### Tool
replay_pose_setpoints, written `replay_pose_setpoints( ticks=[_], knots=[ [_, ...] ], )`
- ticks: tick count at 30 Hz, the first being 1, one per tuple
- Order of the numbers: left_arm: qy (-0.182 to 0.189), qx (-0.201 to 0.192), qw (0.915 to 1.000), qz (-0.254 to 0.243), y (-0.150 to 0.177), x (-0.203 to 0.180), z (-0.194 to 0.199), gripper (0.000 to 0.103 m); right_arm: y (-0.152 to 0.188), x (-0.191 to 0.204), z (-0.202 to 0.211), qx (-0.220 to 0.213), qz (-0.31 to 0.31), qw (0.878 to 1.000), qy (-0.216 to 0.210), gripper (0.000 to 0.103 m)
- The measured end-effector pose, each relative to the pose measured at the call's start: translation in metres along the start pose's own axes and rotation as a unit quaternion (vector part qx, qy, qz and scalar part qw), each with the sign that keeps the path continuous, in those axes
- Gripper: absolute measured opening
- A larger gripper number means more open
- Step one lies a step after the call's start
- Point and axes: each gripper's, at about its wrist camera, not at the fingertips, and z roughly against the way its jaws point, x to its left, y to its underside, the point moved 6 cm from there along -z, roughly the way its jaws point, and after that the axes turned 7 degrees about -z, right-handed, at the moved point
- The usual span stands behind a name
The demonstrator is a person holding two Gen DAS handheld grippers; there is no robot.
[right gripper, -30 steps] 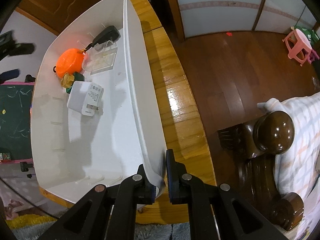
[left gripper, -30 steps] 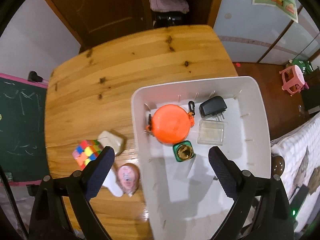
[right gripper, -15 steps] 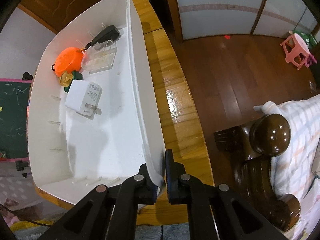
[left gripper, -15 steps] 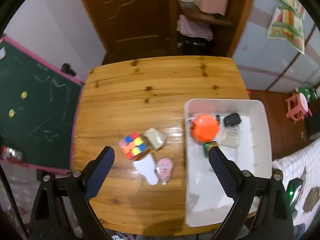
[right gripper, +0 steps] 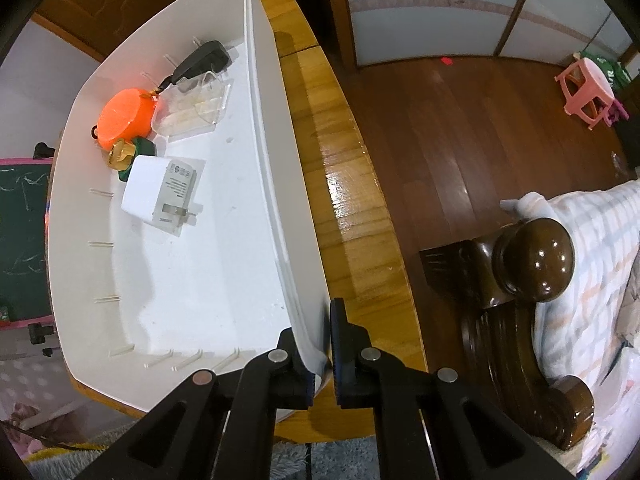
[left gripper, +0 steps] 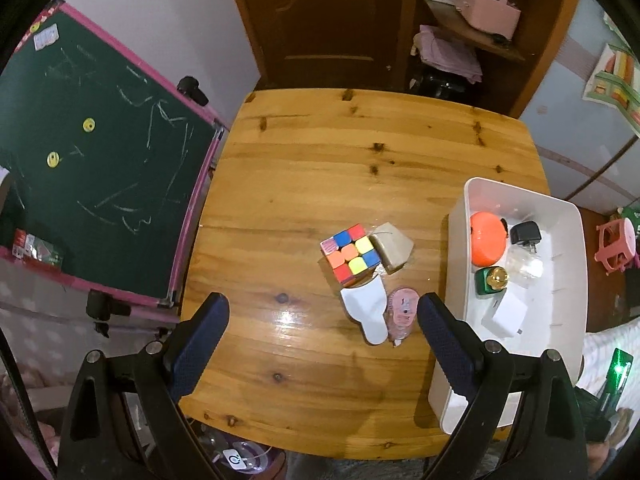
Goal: Organize rigid objects
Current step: 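Move the left tool back toward the Rubik's cube, then close the left tool on the Rubik's cube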
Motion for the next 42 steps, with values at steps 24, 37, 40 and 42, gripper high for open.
replay_pose_setpoints(
  ticks=[24,37,40,42],
  knots=[
    [0.049,0.106,0.9923,0.041,-0.021,-0.011,-0.138,0.096,0.000,-0.003,-0.002,0.005,-0.034,0.999,0.021,0.007],
    [0.061,0.172,0.9759,0.120,-0.018,-0.006,-0.193,0.096,0.000,-0.005,-0.002,0.004,-0.046,0.999,0.020,0.008],
    [0.055,0.176,0.9748,0.125,-0.016,-0.006,-0.198,0.095,0.000,-0.005,-0.002,0.003,-0.047,0.999,0.020,0.008],
    [0.048,0.179,0.9740,0.131,-0.016,-0.006,-0.202,0.093,0.001,-0.005,-0.002,0.003,-0.047,0.999,0.021,0.008]
  ],
)
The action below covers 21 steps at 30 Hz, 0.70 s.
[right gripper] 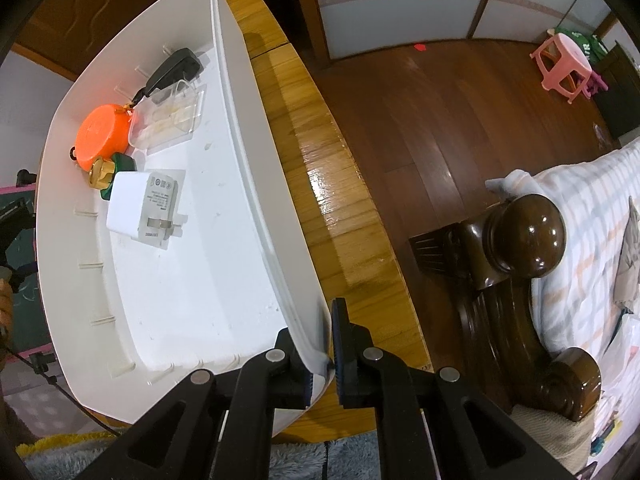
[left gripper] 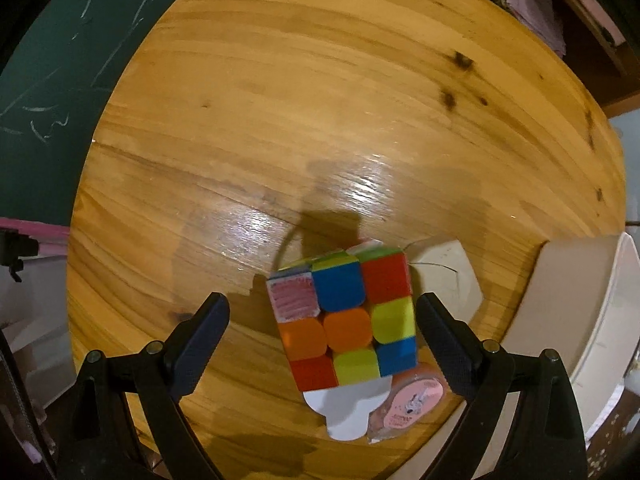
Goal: Organize rigid objects
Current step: 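Close the left tool on the Rubik's cube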
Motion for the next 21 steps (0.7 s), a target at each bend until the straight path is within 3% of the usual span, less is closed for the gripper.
replay_pose_setpoints(
  ticks=[2,6,9,16,21],
  knots=[
    [0.008,0.005,0.9999,0.008,-0.001,-0.001,-0.004,0.081,0.000,0.000,0.000,0.000,0.000,1.000,0.000,0.008],
    [0.026,0.011,0.9993,0.025,-0.002,-0.002,-0.007,0.076,0.000,0.000,0.000,0.000,0.000,1.000,0.000,0.008],
    [0.034,0.022,0.9989,0.024,-0.002,-0.001,-0.016,0.063,0.000,0.000,0.000,-0.001,0.000,1.000,-0.001,0.008],
    [0.034,0.016,0.9991,0.019,0.003,0.003,-0.014,0.060,0.001,0.000,0.002,-0.005,0.003,1.000,-0.002,0.008],
    [0.022,-0.026,0.9989,-0.033,0.014,0.000,0.029,0.060,0.003,0.002,0.001,-0.004,0.006,1.000,-0.006,0.008]
  ],
)
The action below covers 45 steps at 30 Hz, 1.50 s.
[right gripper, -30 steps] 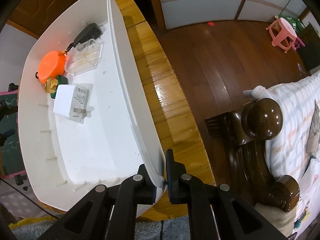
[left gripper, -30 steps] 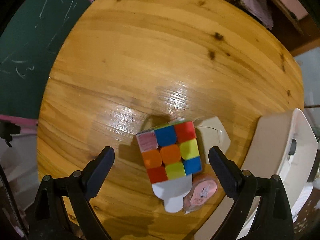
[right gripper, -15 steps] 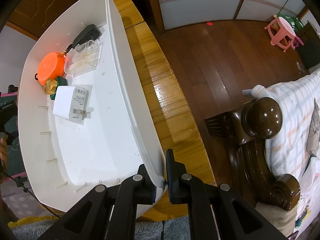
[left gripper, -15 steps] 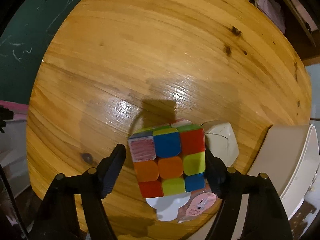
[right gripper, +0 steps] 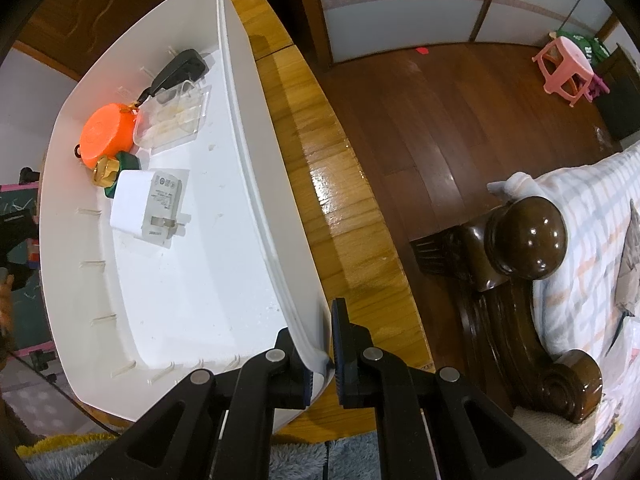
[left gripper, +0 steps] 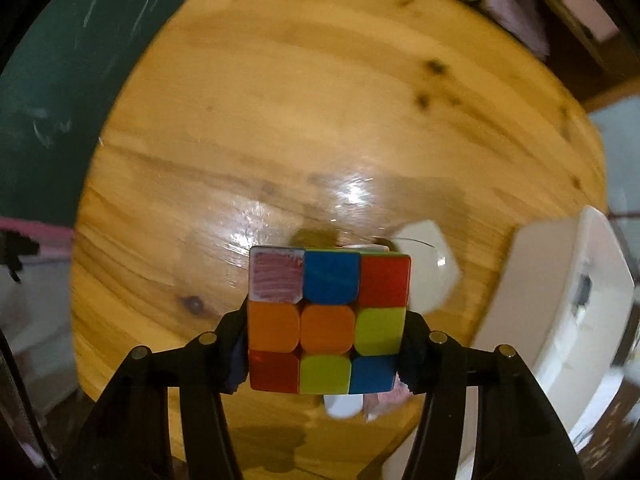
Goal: Organize rigid objects
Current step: 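Carry the Rubik's cube with the left tool into the bin and release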
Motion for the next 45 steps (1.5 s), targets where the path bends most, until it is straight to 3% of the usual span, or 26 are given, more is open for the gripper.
replay_pose_setpoints(
  ticks=[3,9,17,26,30,38,45],
  knots=[
    [-0.004,-0.028,0.9988,-0.041,0.006,-0.012,0.033,0.060,-0.001,0.000,0.000,0.000,0.001,1.000,-0.002,0.007],
    [0.024,-0.065,0.9918,-0.107,0.024,-0.058,0.094,0.060,0.000,0.000,0.000,-0.002,0.004,1.000,-0.011,0.007],
    [0.049,-0.083,0.9681,-0.231,0.055,-0.143,0.139,0.061,0.000,-0.002,-0.001,-0.006,0.005,1.000,-0.029,0.007],
    [0.037,-0.059,0.9403,-0.333,0.083,-0.229,0.120,0.061,0.001,-0.001,0.000,-0.015,0.025,0.999,-0.041,0.007],
    [0.009,-0.037,0.9306,-0.364,0.095,-0.255,0.092,0.061,0.001,0.001,0.000,-0.019,0.036,0.998,-0.044,0.007],
    [-0.040,0.027,0.9176,-0.395,0.116,-0.275,0.025,0.061,0.002,0.002,0.001,-0.026,0.053,0.997,-0.043,0.007],
    [-0.061,0.051,0.9107,-0.405,0.124,-0.278,0.004,0.061,0.002,0.005,0.002,-0.027,0.067,0.997,-0.039,0.007]
  ],
)
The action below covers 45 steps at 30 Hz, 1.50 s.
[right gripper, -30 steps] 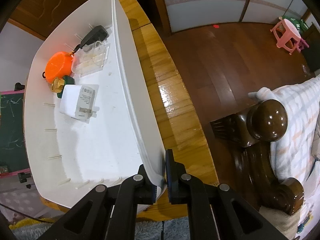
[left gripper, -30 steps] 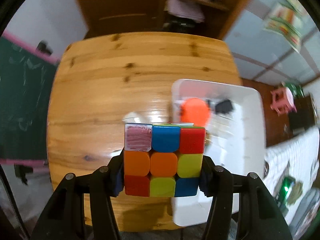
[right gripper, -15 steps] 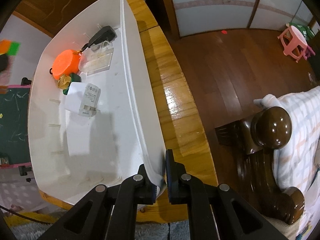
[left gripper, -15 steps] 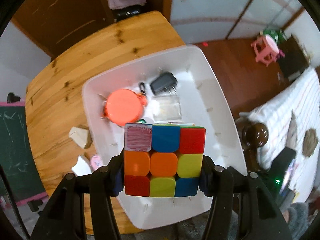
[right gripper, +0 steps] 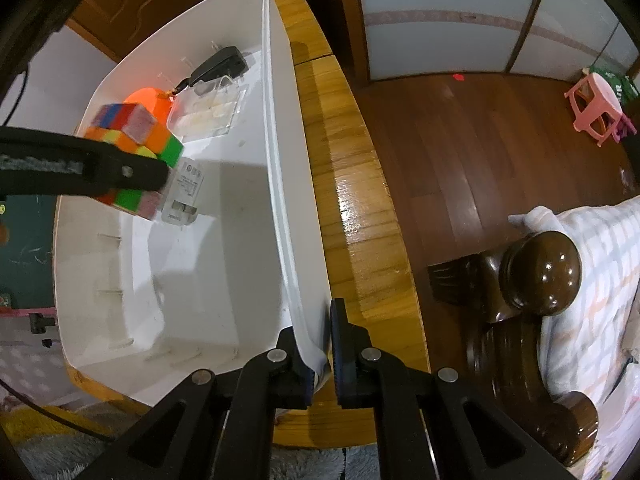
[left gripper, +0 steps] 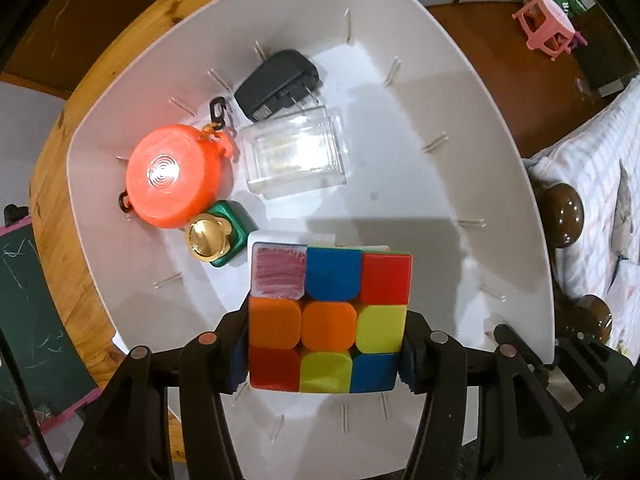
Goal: Organize rigid objects
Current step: 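Carry the Rubik's cube with the left tool into the bin and release, then move the left tool back and grasp the white plug adapter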
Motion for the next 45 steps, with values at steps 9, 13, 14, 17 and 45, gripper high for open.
replay_pose_setpoints(
  ticks=[9,13,14,17,45],
  knots=[
    [0.004,-0.018,0.9998,-0.005,0.001,-0.004,0.009,0.086,-0.001,0.003,-0.001,0.005,0.001,1.000,0.005,0.007],
    [-0.009,-0.024,0.9996,-0.011,0.006,-0.002,0.016,0.086,-0.002,0.001,-0.002,0.006,-0.002,1.000,0.005,0.007],
    [-0.009,-0.026,0.9995,-0.012,0.005,-0.001,0.018,0.086,-0.002,0.000,-0.002,0.007,-0.004,1.000,0.004,0.007],
    [-0.008,-0.039,0.9991,-0.013,0.010,0.003,0.027,0.086,-0.002,0.000,-0.002,0.008,-0.007,1.000,0.004,0.007],
    [-0.063,-0.200,0.9633,0.168,0.107,0.156,0.154,0.086,-0.005,-0.002,-0.005,0.039,-0.023,0.999,0.006,0.008]
  ],
)
